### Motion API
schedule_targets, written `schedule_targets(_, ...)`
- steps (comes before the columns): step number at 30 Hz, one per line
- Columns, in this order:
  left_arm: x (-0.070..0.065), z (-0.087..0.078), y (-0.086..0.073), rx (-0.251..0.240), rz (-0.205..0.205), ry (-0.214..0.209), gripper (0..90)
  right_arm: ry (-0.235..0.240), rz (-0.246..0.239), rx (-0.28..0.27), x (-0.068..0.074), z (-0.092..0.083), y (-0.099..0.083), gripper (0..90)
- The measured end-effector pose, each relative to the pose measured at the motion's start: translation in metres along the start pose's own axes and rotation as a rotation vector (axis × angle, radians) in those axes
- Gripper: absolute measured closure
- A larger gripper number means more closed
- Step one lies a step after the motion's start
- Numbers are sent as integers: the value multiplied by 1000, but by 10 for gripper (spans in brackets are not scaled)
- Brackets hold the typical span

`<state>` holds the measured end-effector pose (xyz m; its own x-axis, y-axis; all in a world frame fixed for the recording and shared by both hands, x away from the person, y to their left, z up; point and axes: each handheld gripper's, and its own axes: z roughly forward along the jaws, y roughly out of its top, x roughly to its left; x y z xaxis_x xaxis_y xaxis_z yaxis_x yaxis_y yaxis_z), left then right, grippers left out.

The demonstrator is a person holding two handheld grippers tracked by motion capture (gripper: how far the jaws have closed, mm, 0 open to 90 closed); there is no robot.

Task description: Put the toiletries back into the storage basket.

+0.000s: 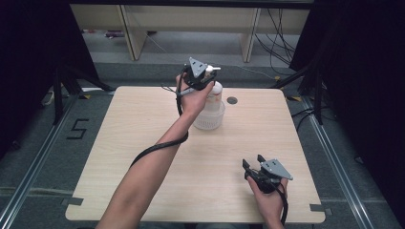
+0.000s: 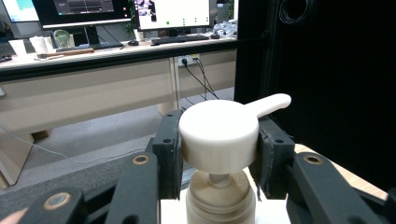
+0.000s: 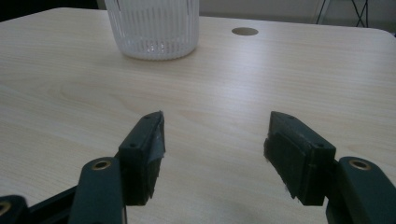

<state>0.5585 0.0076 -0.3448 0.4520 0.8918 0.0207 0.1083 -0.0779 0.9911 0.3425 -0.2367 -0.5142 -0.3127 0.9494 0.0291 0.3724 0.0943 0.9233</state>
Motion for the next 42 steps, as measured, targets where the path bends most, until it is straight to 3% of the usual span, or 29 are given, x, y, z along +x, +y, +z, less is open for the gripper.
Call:
schedule_targets(27,0,5,-16,39,-10,3,586,-3,-7,4,0,0,0,381)
schedule_targets(42,-2,2,-20,15,-12,7,584,19,2,7,1,-1,0,380)
